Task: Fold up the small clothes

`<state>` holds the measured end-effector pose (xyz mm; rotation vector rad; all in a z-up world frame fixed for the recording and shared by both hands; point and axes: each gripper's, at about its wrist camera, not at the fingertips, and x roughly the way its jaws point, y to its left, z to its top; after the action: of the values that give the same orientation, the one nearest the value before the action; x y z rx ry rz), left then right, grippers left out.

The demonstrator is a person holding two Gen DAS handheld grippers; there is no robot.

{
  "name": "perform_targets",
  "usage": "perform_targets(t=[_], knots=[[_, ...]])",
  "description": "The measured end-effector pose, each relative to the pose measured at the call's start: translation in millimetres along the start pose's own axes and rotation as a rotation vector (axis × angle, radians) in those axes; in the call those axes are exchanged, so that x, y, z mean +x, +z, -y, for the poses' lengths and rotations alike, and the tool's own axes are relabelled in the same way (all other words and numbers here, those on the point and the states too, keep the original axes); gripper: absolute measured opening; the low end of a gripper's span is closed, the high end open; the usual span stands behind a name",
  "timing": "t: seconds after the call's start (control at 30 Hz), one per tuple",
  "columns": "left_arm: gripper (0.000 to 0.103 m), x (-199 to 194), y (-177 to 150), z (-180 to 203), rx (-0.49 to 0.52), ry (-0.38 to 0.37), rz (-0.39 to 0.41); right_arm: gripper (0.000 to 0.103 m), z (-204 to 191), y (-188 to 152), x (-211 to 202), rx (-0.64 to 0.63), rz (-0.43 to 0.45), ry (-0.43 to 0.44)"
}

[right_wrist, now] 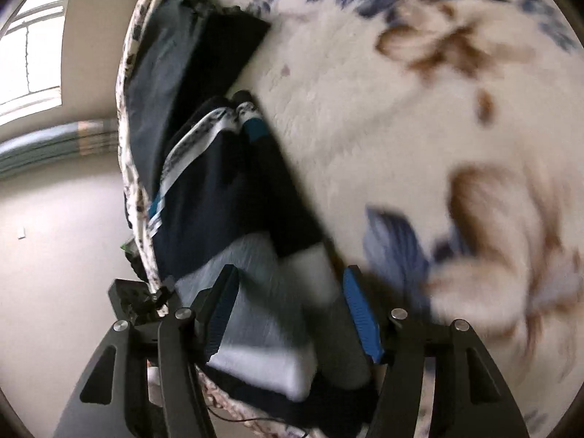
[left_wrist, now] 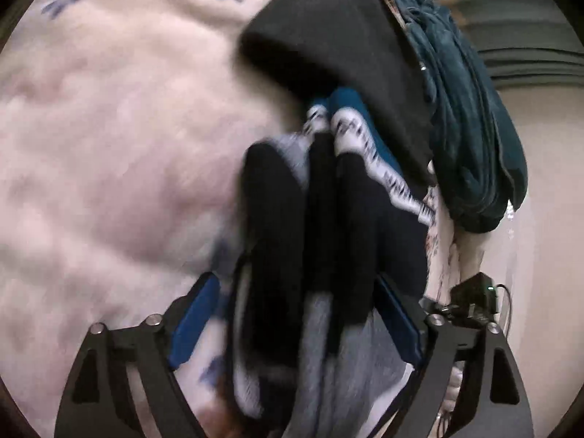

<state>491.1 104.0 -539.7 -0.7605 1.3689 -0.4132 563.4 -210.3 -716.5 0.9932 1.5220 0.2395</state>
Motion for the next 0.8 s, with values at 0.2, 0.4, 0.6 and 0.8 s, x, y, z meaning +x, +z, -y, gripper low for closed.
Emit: perform_targets(t=[0.2, 0.4, 0.6, 0.8], knots=[[0.087, 8.4, 19.9, 21.8, 0.057, 0.002, 0.012, 0.075, -3.2, 21.4, 24.9, -0.017, -0.035, 0.044], [0.087, -51.2, 12.7, 32.3, 0.083, 0.038, 0.147, 0.075, -10.7, 17.0, 20.9, -0.046, -0.030, 0.023], [0.084, 4.0, 29.5, 28.5, 0.061, -0.016, 0.025, 0.075, 8.4, 8.1, 14.0, -0.007, -0.027, 0.044], [0.061, -1.3, 31.1, 53.6, 0.085, -0.299, 0.048, 0.075, 13.4, 8.6, 10.7, 0.028, -0.033, 0.072]])
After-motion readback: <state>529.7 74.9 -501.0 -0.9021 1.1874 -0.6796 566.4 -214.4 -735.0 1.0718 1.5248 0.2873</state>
